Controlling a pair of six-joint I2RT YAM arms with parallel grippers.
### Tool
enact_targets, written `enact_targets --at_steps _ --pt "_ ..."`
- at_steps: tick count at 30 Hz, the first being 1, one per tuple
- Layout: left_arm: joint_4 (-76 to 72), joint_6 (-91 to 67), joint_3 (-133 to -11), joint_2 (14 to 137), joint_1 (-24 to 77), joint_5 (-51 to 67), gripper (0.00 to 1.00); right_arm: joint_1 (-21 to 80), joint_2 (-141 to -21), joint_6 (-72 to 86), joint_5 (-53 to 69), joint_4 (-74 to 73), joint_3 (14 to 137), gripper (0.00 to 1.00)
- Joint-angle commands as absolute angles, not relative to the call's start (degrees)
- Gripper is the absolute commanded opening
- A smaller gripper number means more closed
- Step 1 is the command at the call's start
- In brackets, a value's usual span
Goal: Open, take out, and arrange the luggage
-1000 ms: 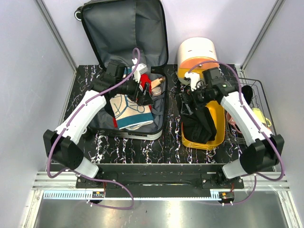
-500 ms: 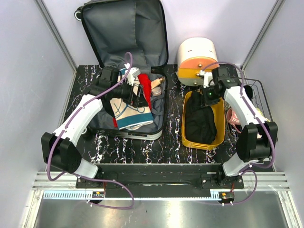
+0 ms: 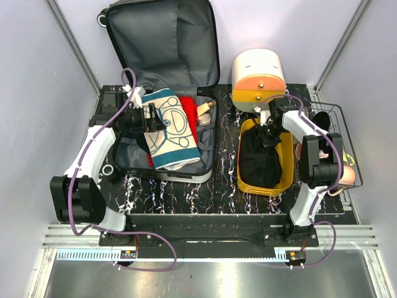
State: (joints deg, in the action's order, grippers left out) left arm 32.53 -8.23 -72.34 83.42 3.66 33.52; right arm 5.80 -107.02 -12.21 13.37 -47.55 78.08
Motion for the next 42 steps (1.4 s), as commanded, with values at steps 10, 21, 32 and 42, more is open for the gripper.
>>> enact_targets --at_steps 10,21,32,42 --pt "31.38 -5.90 -64.51 81.82 0.09 32.42 0.89 14.68 -108.39 -8.96 17.85 -45.96 87.19 0.33" --pt "39.18 16.81 -62.40 74.27 2.54 40.42 0.81 14.41 -92.47 -13.98 22.13 -55.02 90.08 0.75" --pt "44.48 44.46 -67.50 82.34 22.93 24.01 0.78 14.41 -92.81 -8.79 27.60 -57.48 96.24 0.77" --pt "37.62 48.00 -65.30 92.98 26.37 17.14 0.65 14.50 -86.68 -13.09 27.68 -52.31 91.68 0.88"
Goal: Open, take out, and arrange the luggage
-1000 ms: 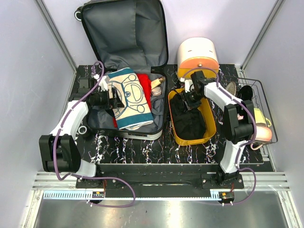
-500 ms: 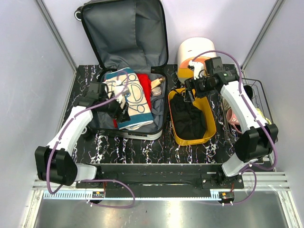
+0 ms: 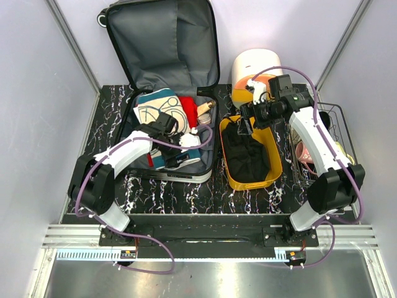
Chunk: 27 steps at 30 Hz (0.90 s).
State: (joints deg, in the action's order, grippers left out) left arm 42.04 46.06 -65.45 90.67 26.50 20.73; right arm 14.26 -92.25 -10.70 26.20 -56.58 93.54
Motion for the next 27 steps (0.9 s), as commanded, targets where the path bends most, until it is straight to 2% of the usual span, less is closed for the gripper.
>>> enact_targets --at_steps 1,3,4,6,8,9,13,14,15,17,22,25,27 --pt "37.62 47.55 -65.56 93.16 26.11 17.57 0.60 14.50 -86.05 -13.62 28.03 -50.90 89.84 0.90" --pt "37.88 46.24 -66.62 92.55 25.67 20.11 0.46 14.50 -84.04 -14.76 28.91 -46.25 87.99 0.90" --pt "38.40 45.97 -67.93 92.11 24.53 21.95 0.31 14.59 -83.50 -15.11 29.09 -44.75 86.15 0.90" --pt "41.20 44.13 -69.95 91.50 22.86 27.47 0.23 14.50 -82.36 -16.34 30.23 -40.09 84.47 0.90" --pt "44.19 43.59 -73.99 91.67 19.87 31.79 0.05 14.94 -81.74 -18.27 30.93 -35.71 82.27 0.89" --pt "47.52 43.85 -75.31 91.93 18.82 35.38 0.00 15.12 -81.56 -18.98 31.20 -34.29 81.48 0.89" --pt "54.31 45.44 -80.41 93.95 16.53 38.14 0.00 19.06 -82.96 -23.81 30.94 -29.89 79.89 0.89" --pt "54.58 45.53 -80.25 93.87 16.52 38.14 0.21 19.86 -83.40 -24.86 30.85 -29.10 80.15 0.89" --pt "54.23 46.40 -79.64 92.82 16.44 38.49 0.36 20.21 -84.54 -24.79 30.59 -28.92 80.42 0.89" --pt "50.39 47.37 -74.99 90.28 17.13 37.72 0.58 20.57 -85.60 -23.13 30.67 -28.30 81.91 0.89" --pt "38.96 52.55 -61.29 82.18 24.67 26.92 0.75 20.57 -86.13 -21.71 28.83 -27.42 81.57 0.90" --pt "31.48 55.63 -56.53 83.58 26.98 19.35 0.86 20.48 -85.43 -21.10 28.74 -27.33 80.33 0.91" --pt "28.40 57.91 -55.81 87.09 27.25 15.66 0.88 20.48 -84.90 -20.66 28.22 -27.42 79.81 0.91"
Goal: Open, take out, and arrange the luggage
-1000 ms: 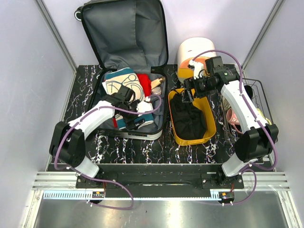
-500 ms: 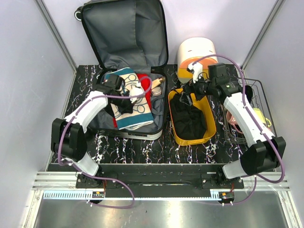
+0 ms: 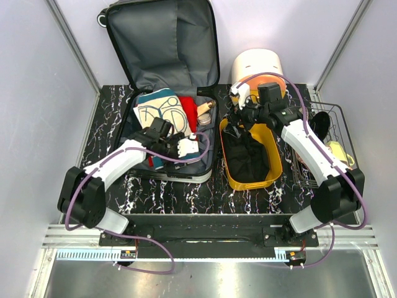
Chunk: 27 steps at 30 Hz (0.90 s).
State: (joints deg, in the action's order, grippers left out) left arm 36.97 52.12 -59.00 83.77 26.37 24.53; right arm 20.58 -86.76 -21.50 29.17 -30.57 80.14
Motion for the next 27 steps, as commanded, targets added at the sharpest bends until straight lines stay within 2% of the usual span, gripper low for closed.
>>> enact_targets --at_steps 1,3,4,6,7,9,10,12,14,17,21,27 --pt "27.61 58.35 -55.90 88.40 27.42 14.51 0.86 20.48 -84.73 -20.65 27.95 -27.33 79.72 0.91" --pt "26.54 59.15 -56.42 91.92 27.42 12.66 0.78 20.57 -84.11 -21.09 26.99 -27.42 79.37 0.92" --pt "26.46 59.24 -57.38 92.80 27.33 12.48 0.67 20.48 -84.02 -21.35 26.90 -27.42 79.28 0.92" --pt "27.24 59.06 -58.53 94.39 27.42 12.83 0.51 20.48 -83.85 -22.06 26.54 -27.25 79.10 0.92" --pt "27.68 59.06 -59.58 94.57 27.33 13.18 0.35 20.57 -84.02 -22.23 26.54 -27.16 79.10 0.92" --pt "29.26 58.71 -61.16 94.31 27.25 14.67 0.21 20.57 -84.11 -22.24 26.54 -26.90 79.45 0.92" --pt "30.22 58.19 -62.22 94.05 26.81 15.72 0.08 20.48 -84.20 -22.24 26.63 -26.55 79.63 0.92" --pt "37.06 56.43 -65.46 93.08 23.84 23.35 0.01 20.48 -84.11 -22.85 26.89 -25.93 79.72 0.92" --pt "45.03 55.03 -71.26 92.81 21.19 33.07 0.00 20.48 -83.50 -24.68 28.12 -24.97 79.28 0.91" --pt "54.18 55.19 -77.68 94.21 17.94 38.82 0.00 20.83 -82.79 -28.20 31.80 -23.21 77.52 0.90" --pt "59.23 54.50 -82.96 96.41 14.51 43.32 0.00 24.78 -84.11 -34.18 30.94 -22.24 75.94 0.88" --pt "63.62 53.88 -88.23 100.45 11.08 49.12 0.00 33.81 -84.64 -40.16 28.39 -10.93 70.51 0.96"
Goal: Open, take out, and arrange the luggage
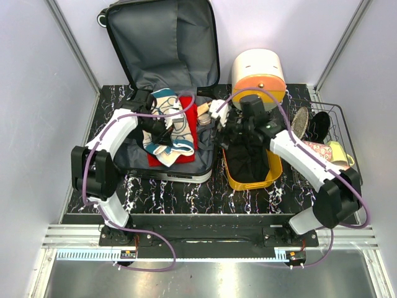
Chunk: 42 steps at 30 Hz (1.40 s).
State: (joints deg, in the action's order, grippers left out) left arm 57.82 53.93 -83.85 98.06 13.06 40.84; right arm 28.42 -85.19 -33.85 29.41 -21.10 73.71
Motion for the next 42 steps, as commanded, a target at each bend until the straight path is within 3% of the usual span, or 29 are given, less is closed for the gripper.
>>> enact_targets --at_steps 1,11,18,21,22,23,25,26,28,36,40,42 --pt "65.37 54.22 -89.03 101.68 10.81 50.17 0.00 34.97 -84.73 -42.86 27.95 -9.25 69.53 0.98" --pt "72.77 57.92 -95.09 105.73 9.32 54.75 0.00 46.84 -93.86 -63.62 21.80 6.84 64.77 1.00" --pt "73.91 58.89 -94.83 105.12 9.23 55.81 0.00 48.34 -101.95 -62.93 16.44 12.83 70.57 1.00" --pt "74.36 58.98 -94.66 104.59 9.23 56.16 0.00 48.52 -103.36 -61.70 15.38 14.58 71.63 0.87" --pt "74.36 58.80 -94.57 104.07 9.14 56.08 0.00 48.52 -103.10 -60.57 15.12 15.02 71.63 0.76" --pt "74.36 58.36 -94.48 103.89 8.97 56.07 0.01 48.60 -102.75 -59.95 15.12 15.46 71.46 0.54" --pt "73.49 56.01 -94.39 102.67 8.62 56.16 0.24 48.52 -100.48 -57.59 15.64 16.70 71.11 0.33" --pt "72.95 55.12 -94.39 101.96 7.74 56.42 0.34 48.52 -99.42 -56.70 15.82 17.13 70.58 0.14" --pt "72.43 52.84 -95.27 99.77 6.69 56.34 0.54 48.52 -96.35 -54.59 15.82 17.14 70.40 0.02" --pt "64.34 38.24 -101.95 87.99 0.09 54.06 0.79 47.90 -85.88 -47.38 13.01 7.49 74.70 0.00" --pt "57.50 30.43 -98.36 79.13 -1.49 50.28 0.88 47.90 -78.51 -45.00 10.03 0.98 78.04 0.00" --pt "55.65 28.75 -94.67 76.04 -1.50 49.49 0.97 47.90 -75.43 -44.48 8.88 -4.96 79.80 0.00"
